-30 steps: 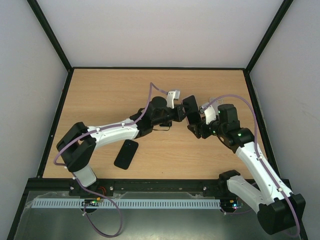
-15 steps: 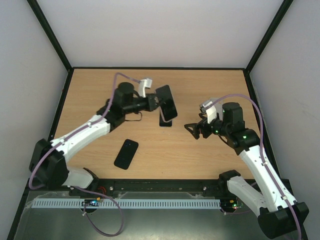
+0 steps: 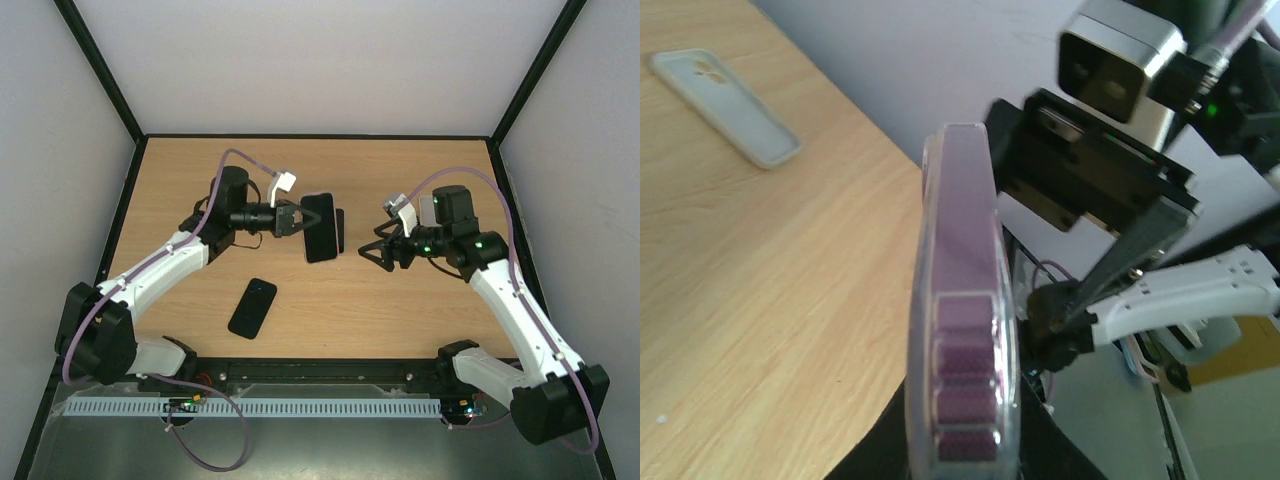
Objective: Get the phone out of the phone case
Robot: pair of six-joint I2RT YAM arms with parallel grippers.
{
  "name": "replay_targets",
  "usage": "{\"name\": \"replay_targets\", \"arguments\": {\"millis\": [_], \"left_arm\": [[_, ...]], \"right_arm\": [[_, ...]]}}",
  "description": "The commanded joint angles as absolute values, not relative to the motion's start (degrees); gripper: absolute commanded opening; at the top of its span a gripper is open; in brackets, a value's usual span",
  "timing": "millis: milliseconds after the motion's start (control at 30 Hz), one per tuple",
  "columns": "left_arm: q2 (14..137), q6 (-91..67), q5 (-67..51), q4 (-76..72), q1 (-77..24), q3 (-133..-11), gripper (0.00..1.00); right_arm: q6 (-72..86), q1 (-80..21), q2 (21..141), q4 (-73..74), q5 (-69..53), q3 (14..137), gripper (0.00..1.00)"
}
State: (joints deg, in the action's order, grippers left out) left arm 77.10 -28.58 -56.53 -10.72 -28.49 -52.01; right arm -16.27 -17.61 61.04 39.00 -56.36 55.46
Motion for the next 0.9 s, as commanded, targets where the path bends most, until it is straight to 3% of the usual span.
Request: {"name": "replay_targets", "arguments": {"millis": [0,267,400,633,867], "left_arm": [[72.3,-24.5,-63.3,-15.2,-31.2,-52.3,0.03],[71.6,-27.0,-63.9,-18.9,-32.5,-51.2,0.03],[71.3,-26.2,-64.0,-18.6,-32.4,-51.1,0.03],[71.1,-26.2,-64.9,-19.7,-32.3,-51.0,0.03],[72.3,-28.7,-66.6,-23.5,-32.3,-49.9,0.03]], "right_arm": [[-20.7,-18.0,59.7,40.4,-61.9,55.6,0.78],[-19.5,-18.6,54.6,32.6,-65.6,48.2,0.76],[-24.9,-19.6,55.1,36.3,-68.6,48.5,0.72],[-31.2,-21.1,57.5,40.6,-71.3,51.4,0.54],[-33.2,-22.9,60.0,41.6,-72.4,53.3,0.46]]}}
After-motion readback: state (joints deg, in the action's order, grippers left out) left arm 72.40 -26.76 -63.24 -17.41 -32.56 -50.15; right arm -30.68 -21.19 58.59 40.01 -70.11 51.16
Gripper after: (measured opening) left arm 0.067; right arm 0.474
